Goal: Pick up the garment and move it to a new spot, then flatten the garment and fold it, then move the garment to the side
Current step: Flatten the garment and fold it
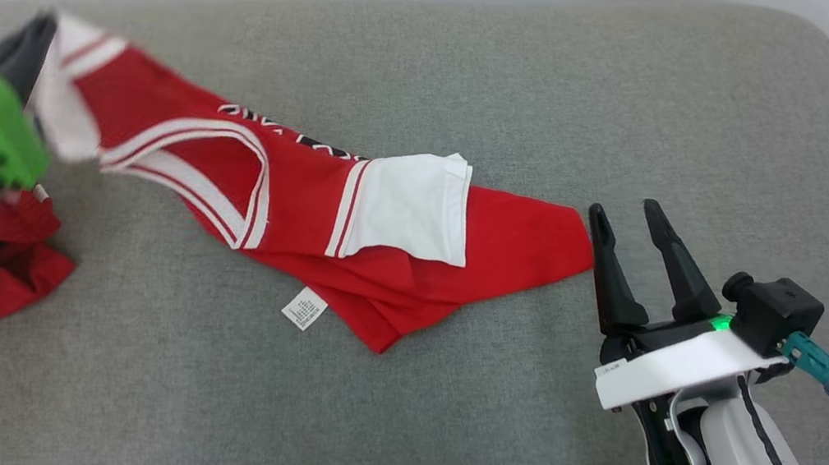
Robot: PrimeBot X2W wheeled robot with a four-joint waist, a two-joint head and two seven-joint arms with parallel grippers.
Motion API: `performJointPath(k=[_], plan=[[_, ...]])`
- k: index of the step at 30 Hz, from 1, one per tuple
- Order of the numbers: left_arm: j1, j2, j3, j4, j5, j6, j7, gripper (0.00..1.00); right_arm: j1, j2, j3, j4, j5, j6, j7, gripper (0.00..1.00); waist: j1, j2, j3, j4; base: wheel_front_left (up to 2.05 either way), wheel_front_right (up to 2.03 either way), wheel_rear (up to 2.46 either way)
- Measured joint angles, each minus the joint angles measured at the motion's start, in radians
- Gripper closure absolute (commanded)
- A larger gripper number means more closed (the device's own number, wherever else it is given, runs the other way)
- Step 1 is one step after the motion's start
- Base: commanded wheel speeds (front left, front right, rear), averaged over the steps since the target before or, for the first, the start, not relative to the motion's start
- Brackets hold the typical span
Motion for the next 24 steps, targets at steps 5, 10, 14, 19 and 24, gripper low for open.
performJointPath(k=[5,10,14,19,24], plan=[[0.062,0.028,-0.014,0.055,0.003,0.0,0.007,1.0,-0.002,0.0,0.002,-0.005,0.0,0.0,0.0,0.0,0.0,0.0,0.018,0.001,0.0,0.0,0.0],[0.075,0.029,-0.033,0.089,0.025,0.0,-0.019,0.96,-0.002,-0.004,-0.003,-0.003,-0.003,0.0,0.0,0.0,0.0,0.0,0.028,0.004,0.0,0.0,0.0],[0.109,0.05,-0.044,0.138,0.081,0.002,-0.058,0.0,-0.003,-0.003,-0.001,-0.002,-0.006,0.0,0.0,0.0,0.0,0.0,0.031,0.005,0.0,0.0,0.0],[0.126,0.044,-0.059,0.14,0.12,0.012,-0.12,0.0,-0.003,-0.004,-0.002,-0.002,-0.006,0.0,0.0,0.0,0.0,0.0,0.036,0.005,0.0,0.0,0.0],[0.126,-0.002,-0.05,0.089,0.148,0.041,-0.236,0.0,-0.002,-0.01,-0.022,-0.002,-0.006,0.0,0.0,0.0,0.0,0.0,0.042,0.013,0.0,0.0,0.0]])
